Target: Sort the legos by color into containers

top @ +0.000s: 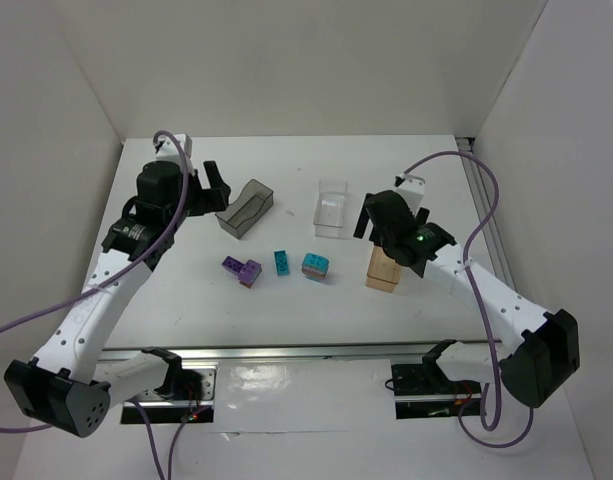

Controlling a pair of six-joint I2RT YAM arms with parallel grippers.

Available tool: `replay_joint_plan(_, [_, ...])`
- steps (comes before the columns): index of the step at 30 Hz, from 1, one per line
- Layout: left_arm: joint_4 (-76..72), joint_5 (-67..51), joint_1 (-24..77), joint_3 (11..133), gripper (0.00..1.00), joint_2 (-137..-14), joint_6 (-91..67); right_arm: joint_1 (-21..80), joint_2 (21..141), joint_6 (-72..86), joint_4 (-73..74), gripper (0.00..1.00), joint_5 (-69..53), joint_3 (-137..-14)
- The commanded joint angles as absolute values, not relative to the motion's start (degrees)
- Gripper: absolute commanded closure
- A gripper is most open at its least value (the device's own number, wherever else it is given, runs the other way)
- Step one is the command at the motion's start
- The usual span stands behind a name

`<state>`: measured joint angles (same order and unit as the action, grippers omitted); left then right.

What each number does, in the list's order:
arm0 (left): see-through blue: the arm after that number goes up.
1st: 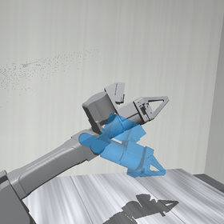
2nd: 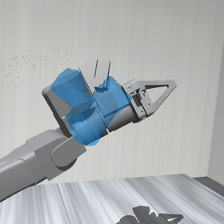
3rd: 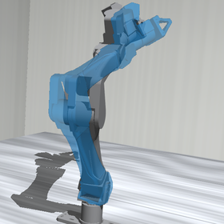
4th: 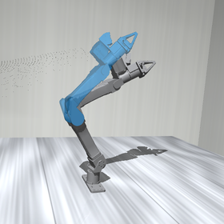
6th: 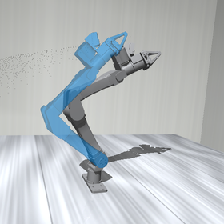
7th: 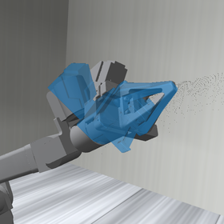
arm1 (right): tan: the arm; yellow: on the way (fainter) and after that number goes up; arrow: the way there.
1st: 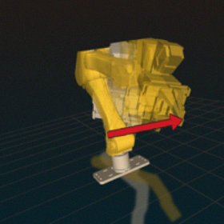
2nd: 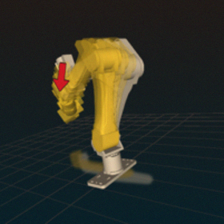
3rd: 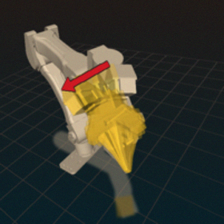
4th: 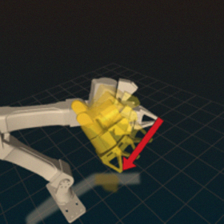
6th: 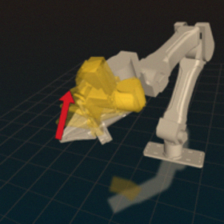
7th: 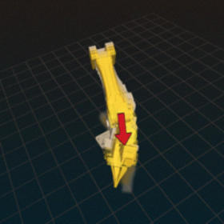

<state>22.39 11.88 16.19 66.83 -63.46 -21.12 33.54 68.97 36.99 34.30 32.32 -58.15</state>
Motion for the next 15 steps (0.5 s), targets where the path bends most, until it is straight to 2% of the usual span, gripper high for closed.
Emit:
replay_joint_plan(1, [22.3,9.2,16.2,66.4,0.00,-62.0,-20.4,34.7,68.4,35.0,33.8,0.01,33.2,-58.4])
replay_joint_plan(5, [20.8,3.8,16.2,64.3,0.00,-61.9,-19.9,35.3,67.7,26.0,25.5,0.01,23.5,-57.7])
replay_joint_plan(10, [21.4,-0.2,16.2,63.6,0.00,-62.5,-18.0,35.9,70.8,13.4,21.4,0.02,3.9,-59.5])
replay_joint_plan(15, [22.1,0.6,16.2,63.6,0.00,-60.6,-17.4,39.4,76.7,1.7,23.4,0.03,-0.4,-63.4])
